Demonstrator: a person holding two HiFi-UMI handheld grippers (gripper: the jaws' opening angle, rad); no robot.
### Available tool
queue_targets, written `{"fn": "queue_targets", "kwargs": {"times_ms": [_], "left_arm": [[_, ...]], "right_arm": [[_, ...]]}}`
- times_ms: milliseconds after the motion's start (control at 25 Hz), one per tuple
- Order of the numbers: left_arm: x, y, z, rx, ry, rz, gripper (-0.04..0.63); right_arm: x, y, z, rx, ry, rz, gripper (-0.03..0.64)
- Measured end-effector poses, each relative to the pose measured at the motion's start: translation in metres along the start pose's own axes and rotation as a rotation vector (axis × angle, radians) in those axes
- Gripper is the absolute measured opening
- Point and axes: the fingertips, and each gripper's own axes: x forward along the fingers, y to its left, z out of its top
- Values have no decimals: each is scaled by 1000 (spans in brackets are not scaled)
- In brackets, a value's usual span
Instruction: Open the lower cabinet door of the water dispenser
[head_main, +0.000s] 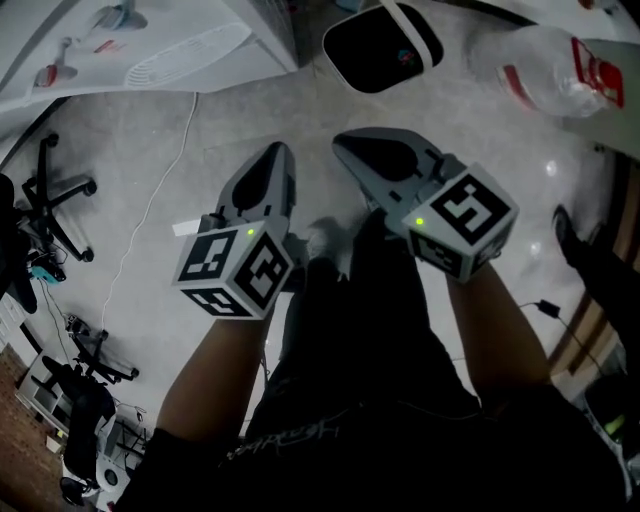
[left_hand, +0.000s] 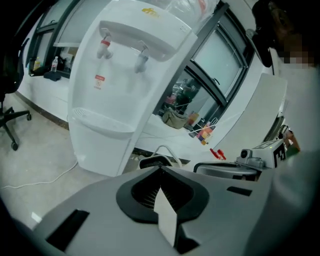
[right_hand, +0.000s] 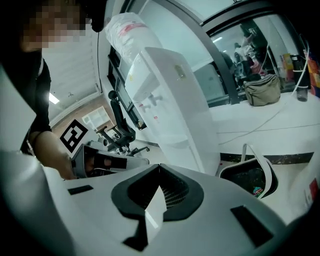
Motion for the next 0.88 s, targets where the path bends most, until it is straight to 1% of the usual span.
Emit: {"fn": "queue_targets", "kwargs": {"times_ms": [200, 400, 560, 640, 760, 880], "left_arm": [[21, -5, -3, -6, -4, 44, 2], [41, -13, -7, -29, 11, 70, 2], [61, -18, -4, -37, 1, 100, 3], [71, -15, 0, -35, -6, 122, 3], [85, -6, 2, -36, -8, 175, 6], [102, 8, 2, -37, -3, 218, 42]], "right_arm": [[0, -29, 3, -11, -3, 41, 14], [-4, -55, 16, -14, 7, 55, 14], [-10, -72, 24, -33, 3, 67, 14], [-10, -80, 24, -50, 6, 76, 14], [-10, -90, 20, -55, 22, 89, 14], [-7, -102, 16, -47, 30, 98, 14]]}}
